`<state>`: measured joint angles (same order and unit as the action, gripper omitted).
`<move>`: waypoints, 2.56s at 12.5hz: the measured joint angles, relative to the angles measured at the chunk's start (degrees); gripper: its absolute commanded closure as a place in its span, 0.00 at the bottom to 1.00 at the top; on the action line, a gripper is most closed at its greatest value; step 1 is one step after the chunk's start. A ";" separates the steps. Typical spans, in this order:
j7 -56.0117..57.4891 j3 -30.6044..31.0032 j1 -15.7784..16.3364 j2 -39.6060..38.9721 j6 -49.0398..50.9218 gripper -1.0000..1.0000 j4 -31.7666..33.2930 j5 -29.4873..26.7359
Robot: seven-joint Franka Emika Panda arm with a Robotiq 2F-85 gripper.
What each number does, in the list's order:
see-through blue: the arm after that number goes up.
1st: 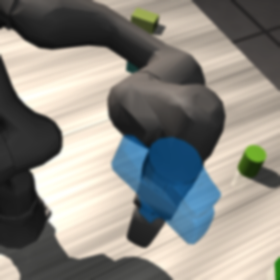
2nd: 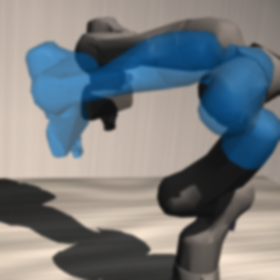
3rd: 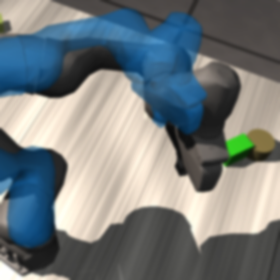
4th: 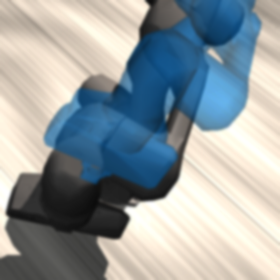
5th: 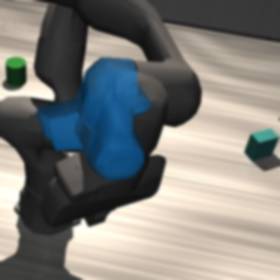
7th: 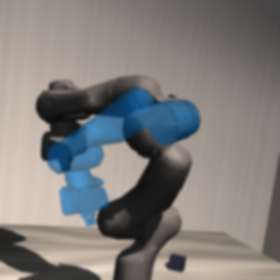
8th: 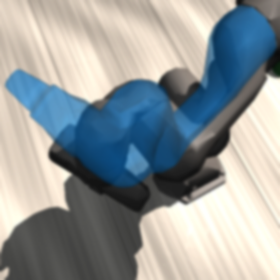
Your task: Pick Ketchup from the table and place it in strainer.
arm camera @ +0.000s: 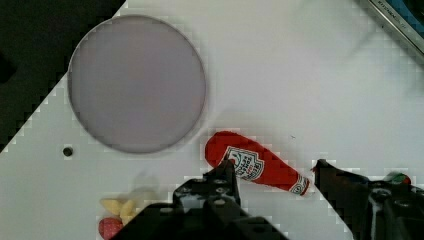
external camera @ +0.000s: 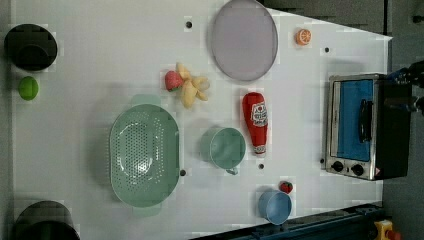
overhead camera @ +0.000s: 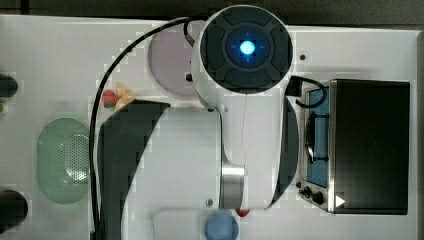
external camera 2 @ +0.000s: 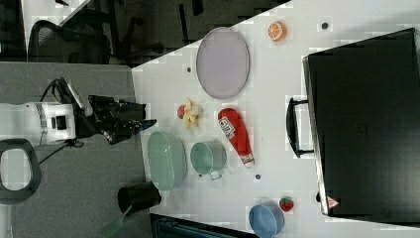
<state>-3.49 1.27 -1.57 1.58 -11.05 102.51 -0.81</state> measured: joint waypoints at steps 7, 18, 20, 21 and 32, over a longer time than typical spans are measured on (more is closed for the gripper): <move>2.66 4.64 -5.54 13.23 7.11 0.00 8.39 -0.46; 39.22 8.77 -5.74 -7.05 -22.10 0.00 23.61 -0.66; 47.44 8.80 -5.65 -7.99 -27.14 0.00 26.63 -0.91; 49.82 8.88 -5.61 -8.96 -29.82 0.00 27.19 -0.97; 56.09 8.72 -4.82 -25.81 -52.46 0.15 33.01 -0.21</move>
<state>52.60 9.98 -6.39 -24.23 -63.51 135.52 -1.02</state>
